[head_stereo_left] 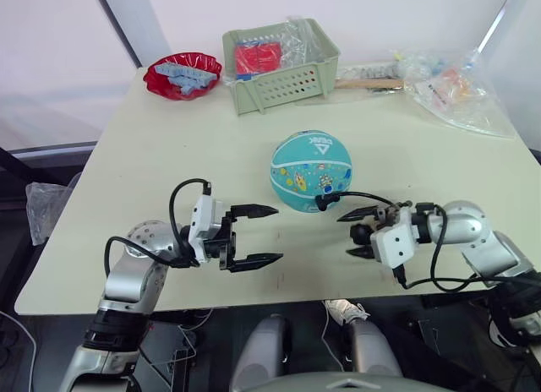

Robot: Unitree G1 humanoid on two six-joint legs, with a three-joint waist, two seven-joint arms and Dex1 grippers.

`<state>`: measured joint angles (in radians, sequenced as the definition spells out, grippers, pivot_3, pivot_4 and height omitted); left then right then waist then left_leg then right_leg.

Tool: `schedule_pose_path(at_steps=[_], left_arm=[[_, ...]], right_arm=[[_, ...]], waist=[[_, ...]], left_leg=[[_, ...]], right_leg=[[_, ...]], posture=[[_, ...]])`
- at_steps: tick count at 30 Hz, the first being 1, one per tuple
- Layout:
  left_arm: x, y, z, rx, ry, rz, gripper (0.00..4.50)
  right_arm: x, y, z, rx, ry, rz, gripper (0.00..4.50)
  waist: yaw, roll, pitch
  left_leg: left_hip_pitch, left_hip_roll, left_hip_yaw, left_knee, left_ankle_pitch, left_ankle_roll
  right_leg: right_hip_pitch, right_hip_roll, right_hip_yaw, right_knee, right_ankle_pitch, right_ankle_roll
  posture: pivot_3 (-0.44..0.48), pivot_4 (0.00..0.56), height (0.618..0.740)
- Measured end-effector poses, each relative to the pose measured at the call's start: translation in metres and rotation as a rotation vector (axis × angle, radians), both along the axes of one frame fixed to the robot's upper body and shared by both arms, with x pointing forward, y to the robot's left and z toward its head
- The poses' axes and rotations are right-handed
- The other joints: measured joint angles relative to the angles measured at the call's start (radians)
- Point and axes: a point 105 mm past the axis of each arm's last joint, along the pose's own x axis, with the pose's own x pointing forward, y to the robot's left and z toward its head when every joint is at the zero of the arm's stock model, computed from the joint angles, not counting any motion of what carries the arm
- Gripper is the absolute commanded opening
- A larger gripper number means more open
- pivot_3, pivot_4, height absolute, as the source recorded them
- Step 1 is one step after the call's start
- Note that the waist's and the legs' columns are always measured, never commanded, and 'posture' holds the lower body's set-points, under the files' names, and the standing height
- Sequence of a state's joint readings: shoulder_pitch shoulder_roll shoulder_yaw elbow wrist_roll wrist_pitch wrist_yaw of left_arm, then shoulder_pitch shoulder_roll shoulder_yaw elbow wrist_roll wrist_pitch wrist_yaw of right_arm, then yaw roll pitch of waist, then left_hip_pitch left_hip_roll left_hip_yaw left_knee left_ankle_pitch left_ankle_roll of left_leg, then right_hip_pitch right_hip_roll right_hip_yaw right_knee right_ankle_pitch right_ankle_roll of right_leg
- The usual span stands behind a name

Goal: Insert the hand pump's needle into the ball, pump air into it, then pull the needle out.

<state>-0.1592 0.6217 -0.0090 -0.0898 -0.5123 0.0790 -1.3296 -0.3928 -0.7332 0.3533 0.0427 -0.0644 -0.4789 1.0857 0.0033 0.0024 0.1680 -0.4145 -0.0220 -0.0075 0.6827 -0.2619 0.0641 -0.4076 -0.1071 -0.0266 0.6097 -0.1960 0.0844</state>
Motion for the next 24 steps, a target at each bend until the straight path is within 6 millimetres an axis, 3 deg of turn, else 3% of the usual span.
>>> schedule_pose_path(at_steps=[7, 16, 24], left_arm=[[-0.002, 0.0, -0.001, 0.002, 0.0, 0.005, 4.5], [0.01, 0.0, 0.008, -0.012, -0.027, 0.013, 4.5], [0.037, -0.009, 0.022, -0.081, -0.062, 0.074, 4.5]], right_arm=[[-0.009, -0.015, 0.003, 0.069, 0.03, -0.03, 4.38], [-0.036, -0.026, 0.024, 0.247, 0.037, -0.055, 4.38], [-0.044, -0.042, 0.042, 0.545, 0.038, -0.3, 4.38]], waist=[[0.011, 0.0, 0.0], [0.011, 0.0, 0.0], [0.013, 0.0, 0.0]], left_leg=[[0.0, 0.0, 0.0, 0.0, 0.0, -0.001], [0.001, 0.001, 0.0, 0.0, 0.0, 0.001], [0.001, 0.002, -0.001, 0.001, 0.0, 0.001]], right_leg=[[0.0, 0.0, 0.0, 0.0, 0.0, -0.001], [0.0, 0.001, 0.0, 0.001, 0.001, -0.002], [0.0, 0.002, 0.0, 0.002, 0.003, -0.002]], posture=[[0.0, 0.15, 0.737], [0.0, 0.15, 0.737], [0.0, 0.15, 0.737]])
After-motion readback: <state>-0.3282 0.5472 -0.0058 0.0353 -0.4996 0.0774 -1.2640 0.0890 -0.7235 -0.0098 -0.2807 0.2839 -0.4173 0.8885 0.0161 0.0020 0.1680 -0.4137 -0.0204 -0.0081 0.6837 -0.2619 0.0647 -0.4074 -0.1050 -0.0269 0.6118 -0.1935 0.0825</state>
